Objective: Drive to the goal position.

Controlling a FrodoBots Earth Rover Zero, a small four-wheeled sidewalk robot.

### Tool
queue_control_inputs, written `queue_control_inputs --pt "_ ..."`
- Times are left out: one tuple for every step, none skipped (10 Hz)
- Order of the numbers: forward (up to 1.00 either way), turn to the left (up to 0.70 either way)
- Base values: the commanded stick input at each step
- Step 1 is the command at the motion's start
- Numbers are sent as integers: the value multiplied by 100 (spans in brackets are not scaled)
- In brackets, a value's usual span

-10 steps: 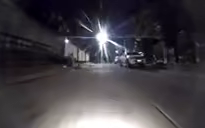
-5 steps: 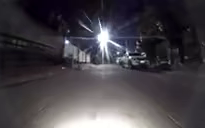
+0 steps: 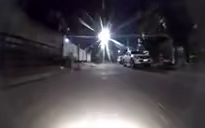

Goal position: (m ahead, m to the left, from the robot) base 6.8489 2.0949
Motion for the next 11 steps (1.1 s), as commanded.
queue_control_inputs --pt "97 5" --pt "98 5" --pt "100 5" --pt "100 5" --pt "100 5" --pt "100 5" --pt "100 5" --pt "100 5" --pt "100 5" --pt "100 5" --pt "100 5"
